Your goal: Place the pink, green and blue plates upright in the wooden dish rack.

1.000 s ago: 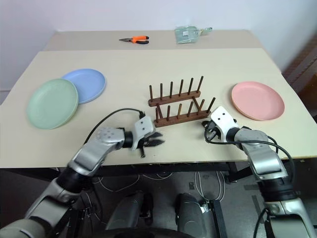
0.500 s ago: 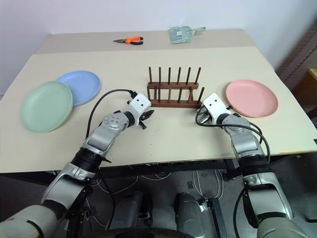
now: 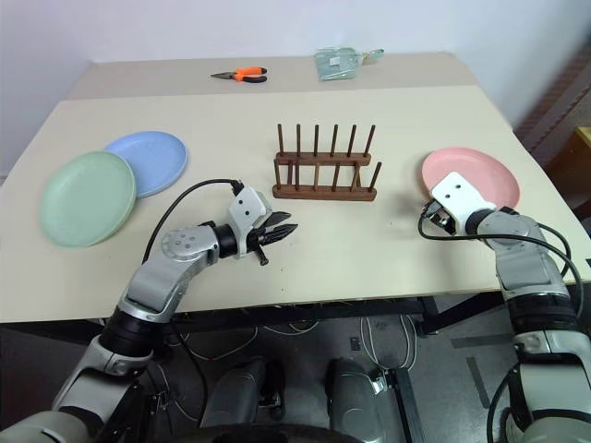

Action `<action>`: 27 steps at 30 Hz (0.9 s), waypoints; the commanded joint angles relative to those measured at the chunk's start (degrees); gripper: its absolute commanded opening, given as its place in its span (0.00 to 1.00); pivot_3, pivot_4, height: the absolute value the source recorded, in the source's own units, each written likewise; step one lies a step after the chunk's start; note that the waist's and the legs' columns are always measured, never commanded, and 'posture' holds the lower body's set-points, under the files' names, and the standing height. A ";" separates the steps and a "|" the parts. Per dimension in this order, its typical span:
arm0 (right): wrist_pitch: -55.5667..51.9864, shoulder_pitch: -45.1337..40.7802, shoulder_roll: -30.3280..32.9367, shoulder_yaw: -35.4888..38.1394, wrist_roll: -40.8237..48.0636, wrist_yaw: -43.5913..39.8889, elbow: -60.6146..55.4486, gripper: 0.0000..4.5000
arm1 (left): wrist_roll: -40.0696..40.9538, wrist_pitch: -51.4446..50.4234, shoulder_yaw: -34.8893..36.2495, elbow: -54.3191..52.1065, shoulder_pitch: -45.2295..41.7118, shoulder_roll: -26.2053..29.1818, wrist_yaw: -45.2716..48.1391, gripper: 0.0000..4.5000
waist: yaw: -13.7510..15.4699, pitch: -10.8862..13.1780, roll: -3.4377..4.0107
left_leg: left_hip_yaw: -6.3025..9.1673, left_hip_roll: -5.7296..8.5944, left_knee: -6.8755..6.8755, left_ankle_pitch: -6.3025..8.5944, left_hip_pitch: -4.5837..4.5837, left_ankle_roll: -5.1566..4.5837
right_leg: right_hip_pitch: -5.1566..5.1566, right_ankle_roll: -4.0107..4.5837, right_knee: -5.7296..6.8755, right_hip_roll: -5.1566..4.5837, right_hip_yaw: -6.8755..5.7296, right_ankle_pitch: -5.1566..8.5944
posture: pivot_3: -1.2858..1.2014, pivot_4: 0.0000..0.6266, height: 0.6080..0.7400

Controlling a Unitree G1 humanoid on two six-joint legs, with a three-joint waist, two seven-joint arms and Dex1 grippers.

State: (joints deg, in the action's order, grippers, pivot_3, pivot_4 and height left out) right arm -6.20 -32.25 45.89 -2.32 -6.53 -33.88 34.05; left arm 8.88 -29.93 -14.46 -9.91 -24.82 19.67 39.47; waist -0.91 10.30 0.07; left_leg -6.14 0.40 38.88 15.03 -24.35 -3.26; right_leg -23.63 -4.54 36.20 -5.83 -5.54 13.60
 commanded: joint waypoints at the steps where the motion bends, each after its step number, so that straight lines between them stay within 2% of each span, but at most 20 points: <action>1: 3.00 -4.16 -0.38 -0.41 -2.38 3.14 8.77 0.50 | 1.35 -0.84 0.79 -3.28 -0.25 -0.18 -0.05 0.27 | 0.14 0.00 0.00 | 0.00 0.00 0.00 0.00 0.00 0.00 | 0.00 0.00 0.00 0.01 0.00 0.00 | 0.52 0.24 1.00; 3: 5.34 -6.04 -0.51 -0.90 -2.85 3.01 12.49 0.34 | 2.63 -1.28 1.35 -4.48 0.10 -0.60 -0.05 0.27 | 0.31 0.00 0.00 | 0.01 0.00 -0.01 0.00 -0.02 0.00 | 0.01 -0.01 -0.01 0.00 0.00 0.01 | 0.52 0.24 1.00; 6: 7.24 -7.71 -0.63 -0.42 -2.44 2.88 14.07 0.01 | 4.00 -2.34 2.38 -5.91 0.75 -0.53 -0.38 0.27 | 0.32 0.00 0.00 | 0.01 0.01 -0.02 0.01 -0.05 -0.02 | 0.01 -0.02 -0.06 0.01 -0.01 0.01 | 0.52 0.24 1.00; 10: 8.59 -7.67 0.12 1.97 -0.32 3.18 8.13 0.01 | 3.63 -2.58 3.38 -6.06 1.69 0.92 -1.17 0.27 | 0.16 0.04 0.07 | 0.01 0.00 -0.02 0.00 -0.03 -0.01 | 0.01 -0.02 -0.05 0.02 -0.01 0.01 | 0.52 0.24 1.00; 12: 6.44 -8.14 -0.55 6.05 5.62 0.66 -0.86 0.01 | 4.19 -2.80 4.24 -6.45 2.20 1.68 -1.10 0.27 | 0.05 0.11 0.19 | 0.01 0.00 -0.02 0.00 -0.04 -0.01 | -0.01 -0.03 -0.04 0.02 0.00 0.01 | 0.52 0.24 1.00; 16: -18.15 -13.68 -5.29 18.95 33.76 -2.71 -25.28 0.01 | 5.49 -3.33 6.50 -6.64 2.82 3.01 -1.01 0.27 | -0.13 0.16 0.29 | 0.01 -0.08 -0.03 -0.01 -0.05 0.03 | -0.07 -0.03 0.02 0.05 0.01 0.00 | 0.52 0.24 1.00; 18: -29.51 -15.40 -6.60 23.37 45.60 -1.62 -32.20 0.01 | 6.13 -3.47 7.20 -6.33 2.81 3.23 -1.00 0.27 | 0.36 0.16 0.29 | 0.07 -0.09 -0.03 0.00 -0.06 0.06 | -0.09 -0.01 0.05 0.05 0.00 0.01 | 0.52 0.24 1.00; 21: -43.24 -19.57 -10.62 29.83 62.15 6.48 -34.53 0.01 | 7.33 -3.47 8.19 -5.81 2.22 3.29 -0.70 0.27 | 1.31 0.05 0.11 | 0.29 -0.09 -0.02 0.13 -0.08 0.08 | 0.04 0.02 -0.12 -0.03 -0.19 0.01 | 0.52 0.24 1.00; 23: -47.71 -20.75 -12.92 30.69 65.87 11.78 -34.79 0.01 | 7.53 -3.39 8.46 -5.61 1.88 3.32 -0.70 0.27 | 1.51 0.05 0.10 | 0.28 -0.06 0.00 0.23 -0.06 0.06 | 0.09 0.02 -0.15 -0.10 -0.19 0.00 | 0.52 0.24 1.00; 27: -51.54 -20.33 -15.53 31.06 69.35 17.28 -34.78 0.01 | 7.99 -3.54 8.63 -5.80 1.91 3.39 -1.05 0.27 | 1.49 0.08 0.17 | 0.20 0.11 -0.02 0.32 -0.26 0.05 | -0.14 0.03 -0.11 -0.30 -0.17 0.00 | 0.52 0.24 1.00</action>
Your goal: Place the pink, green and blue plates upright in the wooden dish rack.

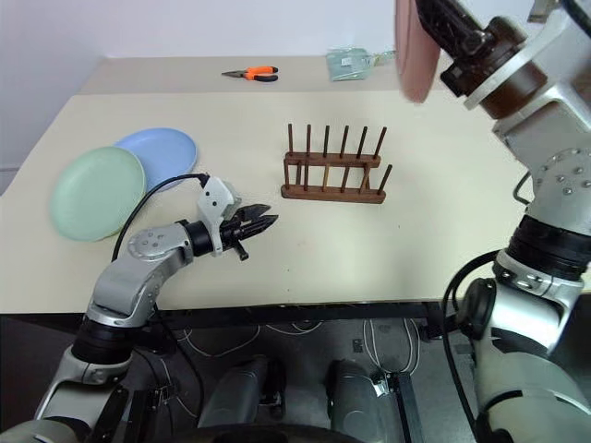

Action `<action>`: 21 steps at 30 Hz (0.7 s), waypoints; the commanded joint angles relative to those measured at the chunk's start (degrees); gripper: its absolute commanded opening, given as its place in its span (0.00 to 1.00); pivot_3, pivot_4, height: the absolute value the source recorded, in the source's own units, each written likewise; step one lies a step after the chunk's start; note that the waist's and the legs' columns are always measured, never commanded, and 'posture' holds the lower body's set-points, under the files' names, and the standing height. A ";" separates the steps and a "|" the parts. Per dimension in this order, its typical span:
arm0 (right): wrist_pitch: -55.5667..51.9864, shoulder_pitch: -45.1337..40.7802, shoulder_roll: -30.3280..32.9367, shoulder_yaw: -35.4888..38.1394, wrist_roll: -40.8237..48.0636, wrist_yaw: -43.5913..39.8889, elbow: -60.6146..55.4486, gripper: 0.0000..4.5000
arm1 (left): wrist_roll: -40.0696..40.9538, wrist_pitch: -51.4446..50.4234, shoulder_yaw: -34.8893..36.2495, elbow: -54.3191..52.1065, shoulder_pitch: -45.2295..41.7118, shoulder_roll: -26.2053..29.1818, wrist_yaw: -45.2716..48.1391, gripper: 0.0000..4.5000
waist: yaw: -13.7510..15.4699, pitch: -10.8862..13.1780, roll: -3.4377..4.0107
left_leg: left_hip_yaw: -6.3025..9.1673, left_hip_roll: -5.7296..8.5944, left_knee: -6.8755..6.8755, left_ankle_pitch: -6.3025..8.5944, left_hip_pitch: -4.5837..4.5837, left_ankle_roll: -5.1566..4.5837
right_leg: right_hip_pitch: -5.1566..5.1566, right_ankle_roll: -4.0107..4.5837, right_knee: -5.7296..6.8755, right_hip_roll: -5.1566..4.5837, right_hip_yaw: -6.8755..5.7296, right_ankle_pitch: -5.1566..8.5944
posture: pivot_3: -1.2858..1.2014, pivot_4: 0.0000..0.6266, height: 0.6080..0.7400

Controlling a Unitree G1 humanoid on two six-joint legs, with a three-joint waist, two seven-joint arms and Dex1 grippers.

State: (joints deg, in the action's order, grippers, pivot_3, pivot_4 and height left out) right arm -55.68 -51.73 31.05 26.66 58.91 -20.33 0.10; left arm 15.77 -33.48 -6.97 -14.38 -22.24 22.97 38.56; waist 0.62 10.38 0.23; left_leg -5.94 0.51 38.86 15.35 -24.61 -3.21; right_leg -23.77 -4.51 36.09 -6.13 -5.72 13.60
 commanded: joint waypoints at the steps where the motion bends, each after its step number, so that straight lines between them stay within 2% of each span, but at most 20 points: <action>1: -2.72 -0.76 -1.17 2.27 4.59 4.59 -0.27 0.01 | 1.17 -0.02 1.14 -1.63 -0.47 0.18 -0.16 0.27 | -0.09 -0.01 0.02 | -0.03 0.01 0.00 -0.07 -0.09 -0.11 | -0.12 -0.01 0.02 0.00 0.00 0.00 | 0.52 0.24 1.00; 5: -3.44 0.03 -1.42 1.98 4.78 6.02 1.86 0.01 | 1.38 -0.21 1.33 -2.35 0.07 0.53 -0.41 0.27 | -0.15 -0.01 0.02 | -0.10 0.00 0.06 -0.14 -0.56 -0.15 | -0.61 -0.02 0.13 0.07 0.00 -0.01 | 0.52 0.24 1.00; 14: -3.42 1.67 -1.41 1.33 3.44 6.75 7.52 0.01 | 2.20 -1.02 1.83 -3.57 0.60 1.11 -1.25 0.27 | -0.13 -0.01 0.02 | -0.14 -0.03 0.17 -0.15 -0.63 -0.20 | -0.61 -0.09 0.15 0.26 0.00 -0.04 | 0.52 0.24 1.00; 18: -1.01 1.92 -1.09 -0.26 0.03 5.49 8.53 0.33 | 2.50 -1.56 1.95 -3.79 0.84 1.11 -1.34 0.27 | -0.12 -0.01 0.02 | -0.14 -0.04 0.17 -0.15 -0.63 -0.20 | -0.61 -0.10 0.15 0.28 0.01 -0.04 | 0.52 0.24 1.00; 21: 6.18 2.60 0.63 -5.33 -8.46 2.11 6.77 0.68 | 3.67 -2.68 3.51 -3.86 0.83 0.26 -2.61 0.46 | -0.16 -0.01 0.02 | -0.15 -0.04 0.18 -0.15 -0.63 -0.20 | -0.62 -0.11 0.14 0.28 0.01 -0.04 | 0.52 0.24 1.00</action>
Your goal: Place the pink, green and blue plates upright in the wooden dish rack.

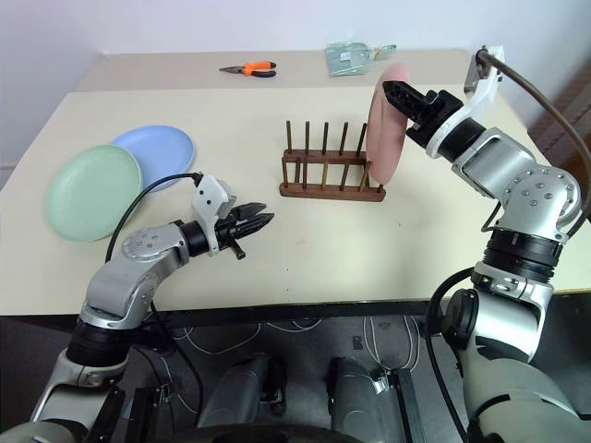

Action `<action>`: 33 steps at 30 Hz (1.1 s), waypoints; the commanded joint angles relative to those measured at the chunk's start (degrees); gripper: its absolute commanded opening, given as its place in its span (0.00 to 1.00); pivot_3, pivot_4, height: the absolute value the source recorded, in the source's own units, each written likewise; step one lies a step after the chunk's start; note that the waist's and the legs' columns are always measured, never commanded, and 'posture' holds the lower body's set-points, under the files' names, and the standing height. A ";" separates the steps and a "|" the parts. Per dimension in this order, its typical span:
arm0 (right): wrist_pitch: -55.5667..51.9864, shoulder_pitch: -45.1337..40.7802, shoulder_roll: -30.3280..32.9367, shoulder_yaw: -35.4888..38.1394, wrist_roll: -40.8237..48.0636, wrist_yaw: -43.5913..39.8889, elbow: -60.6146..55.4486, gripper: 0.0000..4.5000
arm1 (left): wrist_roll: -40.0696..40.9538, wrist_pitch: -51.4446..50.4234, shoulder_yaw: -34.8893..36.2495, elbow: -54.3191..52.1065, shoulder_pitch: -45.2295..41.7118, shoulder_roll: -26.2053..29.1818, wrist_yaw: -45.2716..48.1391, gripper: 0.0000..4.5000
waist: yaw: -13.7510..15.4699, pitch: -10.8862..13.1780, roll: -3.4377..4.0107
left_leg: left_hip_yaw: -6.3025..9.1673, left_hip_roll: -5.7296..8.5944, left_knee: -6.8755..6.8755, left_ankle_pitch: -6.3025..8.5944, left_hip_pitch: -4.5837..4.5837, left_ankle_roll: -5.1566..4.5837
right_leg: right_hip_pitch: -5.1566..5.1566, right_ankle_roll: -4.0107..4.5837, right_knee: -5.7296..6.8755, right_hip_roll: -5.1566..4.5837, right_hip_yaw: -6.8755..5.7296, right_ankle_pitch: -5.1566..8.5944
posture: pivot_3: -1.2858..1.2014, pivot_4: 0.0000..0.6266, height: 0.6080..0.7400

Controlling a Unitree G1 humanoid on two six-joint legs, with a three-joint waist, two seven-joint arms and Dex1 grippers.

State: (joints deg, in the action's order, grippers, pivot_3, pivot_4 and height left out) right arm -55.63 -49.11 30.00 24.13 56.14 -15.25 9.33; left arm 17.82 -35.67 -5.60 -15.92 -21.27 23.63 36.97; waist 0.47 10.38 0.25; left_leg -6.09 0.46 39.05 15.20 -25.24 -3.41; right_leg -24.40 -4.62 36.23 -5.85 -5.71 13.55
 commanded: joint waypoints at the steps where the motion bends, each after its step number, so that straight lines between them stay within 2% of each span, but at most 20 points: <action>1: 8.18 0.13 1.99 -3.88 -7.72 -3.86 -2.87 0.78 | 1.74 -0.63 2.54 -2.23 -0.34 -0.63 -1.59 0.55 | 0.02 0.00 0.00 | 0.00 0.00 0.00 0.00 0.00 0.00 | 0.00 0.00 0.00 0.01 0.00 0.00 | 0.52 0.24 1.00; 4: 22.14 0.42 5.54 -9.92 -21.43 -5.78 -3.79 0.80 | 2.88 -0.02 7.64 -1.32 -2.01 -3.75 -7.27 0.88 | 0.17 0.01 -0.01 | 0.00 0.01 0.03 0.00 -0.03 0.00 | -0.02 -0.02 0.00 0.00 0.01 0.00 | 0.52 0.24 1.00; 5: 27.61 -0.18 6.90 -11.36 -26.26 -5.47 -3.58 0.80 | 2.50 0.47 11.66 0.13 -3.64 -5.53 -12.48 0.96 | 0.20 0.01 -0.01 | 0.01 0.01 0.06 0.00 -0.08 0.00 | -0.06 -0.05 0.00 0.01 0.01 -0.02 | 0.52 0.24 1.00; 8: 37.54 -1.31 9.41 -13.88 -34.36 -6.56 -3.54 0.80 | 0.18 0.94 20.57 3.85 -7.46 -8.03 -24.95 0.96 | 0.18 0.03 -0.02 | 0.04 0.00 0.10 -0.01 -0.11 0.00 | -0.09 -0.09 0.00 0.03 0.01 -0.03 | 0.52 0.24 1.00; 10: 41.81 -1.41 10.82 -16.17 -36.79 -10.71 -6.91 0.80 | -4.03 -0.15 27.20 6.31 -9.46 -6.59 -35.25 0.96 | -0.35 0.03 -0.03 | 0.02 -0.04 0.09 -0.01 -0.08 0.02 | -0.09 -0.09 -0.01 0.07 0.03 -0.03 | 0.52 0.24 1.00; 13: 40.06 0.33 10.41 -20.19 -32.67 -19.74 -15.82 0.80 | -7.75 -3.44 34.88 7.47 -9.85 -4.01 -45.30 0.96 | -1.53 0.03 -0.02 | 0.01 -0.12 0.01 -0.04 -0.06 0.07 | -0.09 -0.09 -0.03 0.17 0.07 -0.03 | 0.52 0.24 1.00; 14: 38.84 0.90 10.07 -21.14 -31.42 -21.91 -18.09 0.80 | -8.28 -4.21 36.33 7.47 -9.68 -3.40 -47.06 0.96 | -1.58 0.03 -0.04 | 0.01 -0.17 0.00 -0.05 -0.04 0.09 | -0.09 -0.09 -0.02 0.20 0.07 -0.03 | 0.52 0.24 1.00; 17: 35.58 5.06 9.39 -29.52 -30.22 -29.51 -26.53 0.98 | -7.48 -8.72 42.34 5.87 -7.75 -2.26 -50.02 0.97 | -1.18 -0.05 -0.18 | 0.03 -0.20 0.03 -0.08 -0.02 0.14 | -0.05 -0.08 -0.01 0.21 0.06 -0.04 | 0.52 0.24 1.00; 21: 35.49 9.76 6.35 -36.88 -32.65 -32.22 -31.27 0.99 | -3.28 -15.57 50.47 2.09 -7.37 -5.86 -54.22 0.97 | -0.08 -0.10 -0.48 | 0.12 -0.15 0.11 -0.05 -0.04 0.14 | 0.02 -0.08 -0.03 0.11 0.01 -0.04 | 0.52 0.24 1.00; 26: 35.46 12.96 2.70 -39.40 -33.73 -32.55 -32.54 0.99 | 3.82 -26.16 58.27 0.52 -8.24 -11.68 -55.66 0.97 | 0.44 -0.13 -0.56 | 0.18 0.00 0.13 -0.03 -0.06 0.14 | 0.04 -0.14 -0.05 -0.02 -0.04 -0.07 | 0.52 0.24 1.00; 29: 35.39 13.87 2.28 -39.69 -34.77 -33.13 -32.99 1.00 | 6.54 -29.13 61.54 1.00 -8.76 -13.86 -56.20 0.79 | 0.14 -0.13 -0.62 | 0.18 -0.01 0.13 -0.04 -0.04 0.16 | 0.04 -0.14 -0.02 0.01 -0.06 -0.07 | 0.52 0.24 1.00; 33: 36.20 14.86 2.32 -39.61 -36.59 -33.52 -33.03 1.00 | 9.48 -30.01 63.84 2.78 -9.24 -14.91 -56.20 0.33 | 0.10 -0.14 -0.62 | 0.15 -0.03 0.11 -0.07 0.01 0.20 | 0.05 -0.13 0.00 0.05 -0.05 -0.07 | 0.52 0.24 1.00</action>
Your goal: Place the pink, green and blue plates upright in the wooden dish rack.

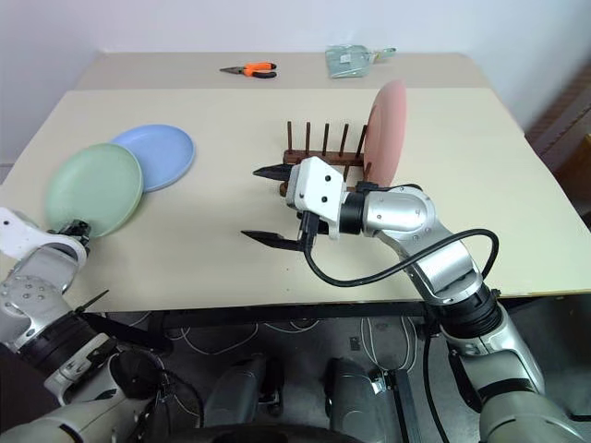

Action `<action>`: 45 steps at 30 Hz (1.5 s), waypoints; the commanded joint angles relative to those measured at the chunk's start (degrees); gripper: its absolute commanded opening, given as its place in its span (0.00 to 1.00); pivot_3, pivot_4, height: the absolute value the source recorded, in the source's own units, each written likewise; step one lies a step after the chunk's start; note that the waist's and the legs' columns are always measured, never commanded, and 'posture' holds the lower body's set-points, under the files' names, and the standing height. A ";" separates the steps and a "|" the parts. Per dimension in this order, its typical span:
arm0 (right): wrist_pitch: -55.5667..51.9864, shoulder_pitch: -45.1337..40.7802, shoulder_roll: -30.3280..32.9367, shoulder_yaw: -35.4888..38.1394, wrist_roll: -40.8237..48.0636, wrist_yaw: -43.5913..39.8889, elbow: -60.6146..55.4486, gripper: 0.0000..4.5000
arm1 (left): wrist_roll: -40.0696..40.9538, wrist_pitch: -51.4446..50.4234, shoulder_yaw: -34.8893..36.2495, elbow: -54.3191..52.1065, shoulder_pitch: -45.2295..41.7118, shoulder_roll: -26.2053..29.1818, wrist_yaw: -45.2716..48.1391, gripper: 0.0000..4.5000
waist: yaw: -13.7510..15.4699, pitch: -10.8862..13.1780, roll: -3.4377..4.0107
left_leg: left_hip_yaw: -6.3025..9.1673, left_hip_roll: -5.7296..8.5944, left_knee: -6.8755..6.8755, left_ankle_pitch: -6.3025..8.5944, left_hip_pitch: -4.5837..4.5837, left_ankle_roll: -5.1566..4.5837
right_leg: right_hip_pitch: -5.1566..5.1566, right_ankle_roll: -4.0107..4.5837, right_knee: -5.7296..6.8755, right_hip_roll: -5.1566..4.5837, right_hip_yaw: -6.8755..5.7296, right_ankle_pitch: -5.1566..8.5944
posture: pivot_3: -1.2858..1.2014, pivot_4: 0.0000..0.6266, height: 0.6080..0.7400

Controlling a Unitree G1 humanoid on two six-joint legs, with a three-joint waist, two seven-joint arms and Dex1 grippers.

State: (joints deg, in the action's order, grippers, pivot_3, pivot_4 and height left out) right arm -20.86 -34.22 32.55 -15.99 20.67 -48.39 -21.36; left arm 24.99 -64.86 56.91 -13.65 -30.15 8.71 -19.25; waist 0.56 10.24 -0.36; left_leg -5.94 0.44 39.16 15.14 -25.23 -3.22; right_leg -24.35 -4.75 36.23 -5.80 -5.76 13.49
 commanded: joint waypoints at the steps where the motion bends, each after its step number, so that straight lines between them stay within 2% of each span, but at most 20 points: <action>1: 1.82 0.16 -0.15 0.58 -1.76 -0.43 -2.26 1.00 | 2.39 -0.53 1.56 1.12 -0.40 0.12 -0.39 0.22 | 0.00 0.00 0.00 | 0.00 0.00 0.00 0.00 0.00 0.00 | 0.00 0.00 0.00 0.00 0.00 0.00 | 0.52 0.24 1.00; 3: 2.47 0.47 -0.01 0.85 -2.76 -0.61 -2.07 1.00 | 2.54 0.51 2.21 1.87 -0.53 0.11 -1.40 0.00 | 0.15 -0.02 -0.02 | 0.00 0.00 0.00 0.00 0.01 0.00 | 0.00 0.00 0.00 0.01 0.00 0.00 | 0.52 0.24 1.00; 7: 1.68 0.60 0.42 2.00 -2.25 -1.72 -1.38 1.00 | 1.78 8.87 -1.18 -0.14 0.68 0.40 -0.22 0.00 | 0.01 -0.04 -0.04 | -0.01 0.02 0.00 0.00 0.03 0.01 | 0.03 0.00 -0.01 0.00 0.00 0.00 | 0.52 0.24 1.00; 9: 1.60 0.40 0.57 2.27 -2.30 -2.19 -1.17 1.00 | 0.18 13.86 -5.89 -2.46 2.33 1.29 1.99 0.00 | -0.02 -0.03 -0.04 | -0.01 0.00 -0.01 0.00 0.03 0.02 | 0.02 0.01 -0.01 0.02 0.01 0.00 | 0.52 0.24 1.00; 13: 9.72 -2.65 0.06 -0.30 -11.46 -0.59 2.71 1.00 | 1.59 18.40 -17.90 -8.73 2.43 1.57 9.55 0.00 | 0.26 -0.02 -0.07 | -0.02 0.01 0.00 0.01 0.01 0.04 | 0.02 0.01 -0.01 0.01 0.00 -0.01 | 0.52 0.24 1.00; 17: 18.18 -6.81 -1.41 -3.18 -21.19 2.41 9.01 1.00 | 1.03 15.37 -31.23 -13.39 -0.04 1.70 11.66 0.00 | 0.00 -0.03 -0.07 | -0.03 0.08 -0.01 0.01 0.01 0.03 | 0.02 0.01 -0.02 -0.03 0.01 -0.01 | 0.52 0.24 1.00; 20: 22.61 -8.79 -2.40 -4.56 -26.41 4.35 13.08 1.00 | 0.52 11.54 -37.89 -15.21 -3.28 0.80 10.17 0.00 | -0.05 -0.03 -0.07 | -0.03 0.05 -0.01 -0.01 0.01 0.03 | 0.01 0.01 0.00 0.09 0.01 -0.01 | 0.52 0.24 1.00; 23: 26.18 -10.43 -3.17 -5.71 -31.71 6.80 17.31 1.00 | 1.61 8.36 -40.48 -16.08 -6.80 -1.47 8.69 0.00 | -0.31 -0.03 -0.07 | -0.04 0.04 -0.02 -0.01 0.01 0.02 | 0.01 0.01 -0.01 0.14 0.02 -0.01 | 0.52 0.24 1.00; 27: 29.55 -11.33 -3.54 -6.53 -36.71 8.94 21.42 1.00 | 4.32 4.64 -40.39 -17.34 -10.98 -4.52 7.59 0.00 | -0.38 -0.02 -0.07 | -0.04 -0.03 -0.01 -0.04 0.01 0.05 | 0.01 0.01 -0.01 0.18 0.04 0.00 | 0.52 0.24 1.00; 30: 31.21 -12.20 -3.70 -6.25 -39.69 11.03 23.99 0.81 | 5.98 2.15 -38.92 -17.83 -12.56 -5.93 6.70 0.00 | -0.38 -0.02 -0.07 | -0.04 -0.03 -0.01 -0.04 0.01 0.05 | 0.01 0.01 -0.02 0.19 0.04 0.00 | 0.52 0.24 1.00; 36: 34.06 -12.61 -3.43 -5.44 -43.45 13.96 25.82 0.12 | 7.61 -0.27 -38.33 -18.76 -13.67 -5.58 7.21 0.00 | -0.36 -0.02 -0.07 | -0.04 -0.03 -0.01 -0.05 0.01 0.05 | 0.01 0.00 -0.03 0.19 0.05 0.00 | 0.52 0.24 1.00; 37: 34.53 -12.70 -3.27 -5.25 -44.15 14.61 26.00 0.00 | 8.14 0.22 -37.22 -18.47 -13.73 -6.18 6.97 0.07 | -0.36 -0.02 -0.07 | -0.05 -0.03 -0.01 -0.05 0.01 0.05 | 0.01 0.00 -0.03 0.19 0.04 0.00 | 0.52 0.24 1.00; 39: 35.20 -12.82 -3.06 -4.96 -45.02 15.38 26.36 0.00 | 9.07 1.58 -34.58 -17.64 -14.28 -7.68 5.77 0.23 | -0.23 -0.02 -0.07 | -0.04 -0.03 -0.01 -0.05 0.01 0.05 | 0.01 0.00 -0.03 0.20 0.04 0.00 | 0.52 0.24 1.00; 42: 35.83 -13.40 -2.75 -2.98 -44.44 16.69 26.11 0.00 | 9.40 9.80 -26.34 -14.75 -17.99 -8.53 1.67 0.55 | -0.07 0.00 -0.09 | -0.03 -0.02 0.00 -0.05 0.01 0.05 | 0.05 0.00 -0.07 0.19 0.04 0.00 | 0.52 0.24 1.00; 44: 34.88 -13.58 -3.12 0.58 -39.96 16.63 24.31 0.00 | 4.61 15.21 -24.49 -11.93 -17.47 -3.76 0.72 0.55 | -0.31 0.03 -0.08 | -0.02 -0.03 -0.01 -0.06 0.01 0.07 | 0.04 0.01 -0.07 0.21 0.04 0.00 | 0.52 0.24 1.00; 45: 32.92 -13.44 -3.98 2.95 -35.57 15.64 22.69 0.00 | 0.85 16.12 -27.21 -10.55 -15.03 0.72 2.39 0.55 | -0.73 0.03 -0.07 | -0.03 -0.03 -0.03 -0.06 0.03 0.08 | 0.04 0.01 -0.07 0.22 0.04 0.00 | 0.52 0.24 1.00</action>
State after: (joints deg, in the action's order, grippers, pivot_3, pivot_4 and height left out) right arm 13.43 -45.62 29.02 -19.13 -20.80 -33.10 5.84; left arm 30.59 -52.36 30.01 -25.19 -47.34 5.63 -17.53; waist -0.17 10.26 -0.43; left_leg -6.01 0.40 39.04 15.06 -25.16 -3.12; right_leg -24.31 -4.73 36.17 -5.55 -5.72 13.49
